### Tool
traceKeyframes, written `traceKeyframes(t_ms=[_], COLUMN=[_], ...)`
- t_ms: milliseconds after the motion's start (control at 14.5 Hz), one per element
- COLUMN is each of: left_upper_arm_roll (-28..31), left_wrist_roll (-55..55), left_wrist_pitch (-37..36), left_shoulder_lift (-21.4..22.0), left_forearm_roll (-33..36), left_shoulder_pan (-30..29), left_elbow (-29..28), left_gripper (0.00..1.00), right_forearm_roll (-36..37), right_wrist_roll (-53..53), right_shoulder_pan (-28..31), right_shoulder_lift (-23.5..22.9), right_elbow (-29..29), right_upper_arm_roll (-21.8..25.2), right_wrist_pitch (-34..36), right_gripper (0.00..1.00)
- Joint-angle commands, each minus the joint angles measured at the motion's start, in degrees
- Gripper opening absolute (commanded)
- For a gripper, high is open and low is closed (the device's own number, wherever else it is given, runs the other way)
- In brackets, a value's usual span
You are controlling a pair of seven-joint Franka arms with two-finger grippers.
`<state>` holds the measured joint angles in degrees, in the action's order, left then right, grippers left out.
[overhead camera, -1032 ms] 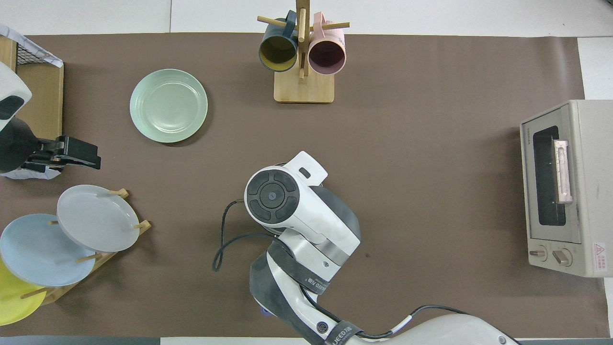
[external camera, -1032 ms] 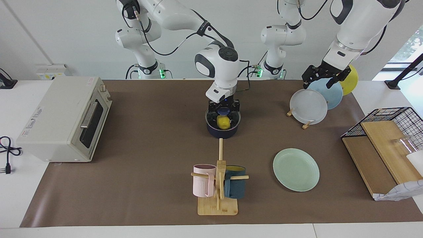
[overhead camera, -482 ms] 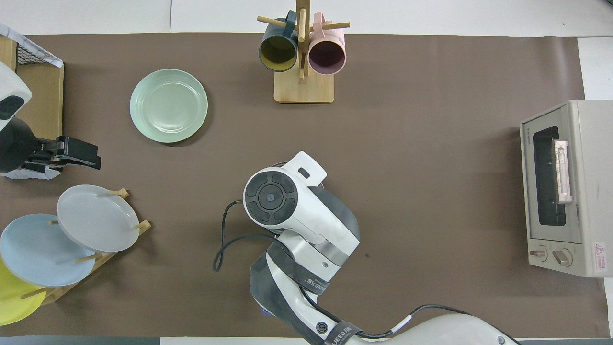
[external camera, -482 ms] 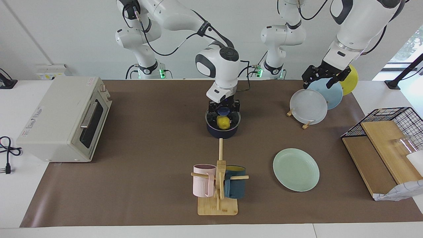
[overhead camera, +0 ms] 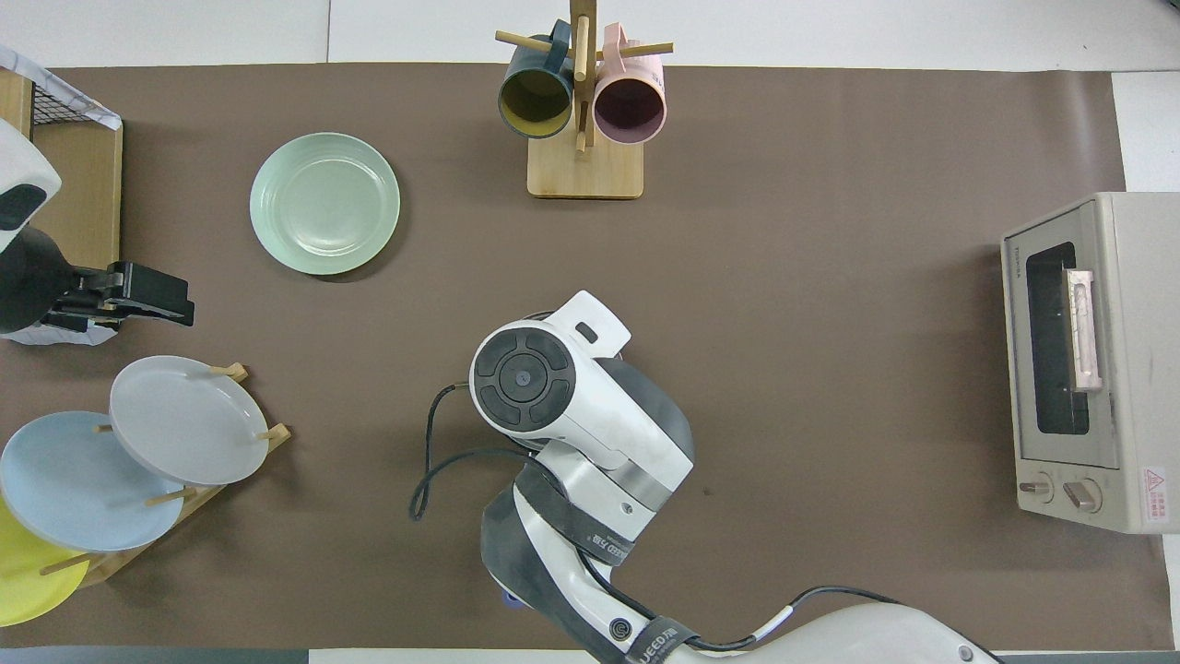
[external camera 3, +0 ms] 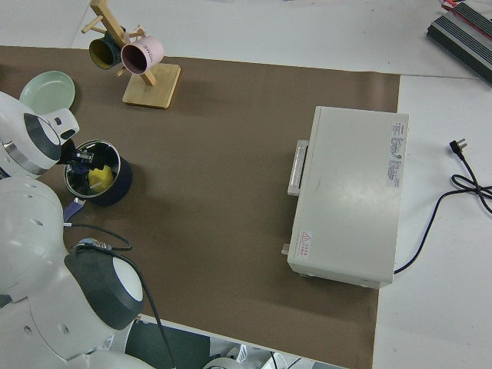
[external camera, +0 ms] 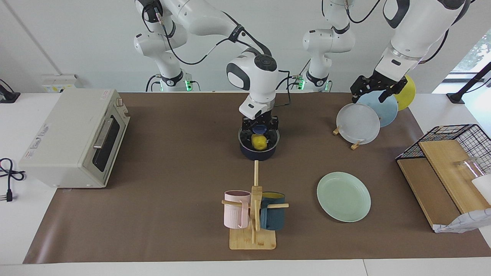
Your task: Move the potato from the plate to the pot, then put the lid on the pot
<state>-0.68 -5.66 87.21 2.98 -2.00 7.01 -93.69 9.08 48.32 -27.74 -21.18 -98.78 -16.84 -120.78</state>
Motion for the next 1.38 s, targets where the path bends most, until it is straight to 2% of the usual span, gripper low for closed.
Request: traceKeyframes(t_ms=[0, 757, 1308], left_upper_arm_roll=[-0.37, -0.37, -0.37], left_wrist_roll=[-0.58, -0.58, -0.58], left_wrist_pitch=[0.24, 0.24, 0.24], left_shoulder_lift=[0.19, 0.27, 0.27], left_forearm_roll=[-0.02, -0.02, -0.02], left_shoulder_pan=[-0.59, -0.59, -0.59], left_elbow=[-0.27, -0.27, -0.27], left_gripper=[1.0, 1.0, 1.0], right_forearm_roll=[-0.38, -3.28, -3.37], right_wrist_roll=[1.07, 0.81, 0.9], right_shoulder_pan=[1.1, 1.72, 1.37], right_shoulder_lift=[-0.96, -1.05, -1.14], right_elbow=[0.7, 1.4, 1.05], right_upper_arm_roll=[-0.56, -0.56, -0.56], right_wrist_pitch=[0.19, 3.18, 2.57], right_gripper=[0.22, 0.2, 0.2])
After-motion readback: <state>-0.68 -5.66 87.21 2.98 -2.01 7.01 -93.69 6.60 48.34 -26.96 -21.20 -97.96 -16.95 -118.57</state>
